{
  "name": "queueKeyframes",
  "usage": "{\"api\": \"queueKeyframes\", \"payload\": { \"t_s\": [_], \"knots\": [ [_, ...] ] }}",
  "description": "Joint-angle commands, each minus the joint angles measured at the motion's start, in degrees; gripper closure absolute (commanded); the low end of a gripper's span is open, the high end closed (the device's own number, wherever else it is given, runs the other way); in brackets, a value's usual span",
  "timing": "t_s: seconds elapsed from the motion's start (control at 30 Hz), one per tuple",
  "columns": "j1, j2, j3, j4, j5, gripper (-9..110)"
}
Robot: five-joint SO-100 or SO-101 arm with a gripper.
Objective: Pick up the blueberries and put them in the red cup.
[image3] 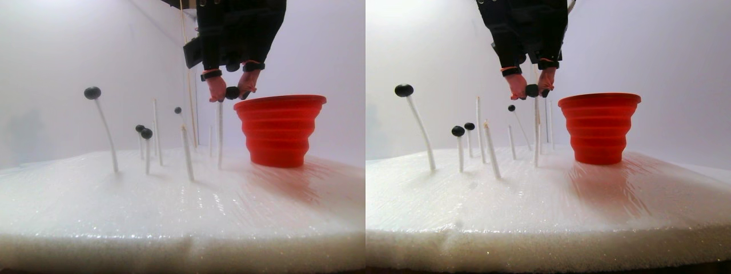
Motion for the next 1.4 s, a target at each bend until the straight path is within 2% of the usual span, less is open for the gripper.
{"api": "queueKeyframes", "payload": {
  "t_s": [0.0,1.37],
  "knots": [
    [1.6,6.2,-6.9,0.2,-0.1,92],
    [10.3,-13.8,-22.6,-17.2,-5.1,91]
  ]
}}
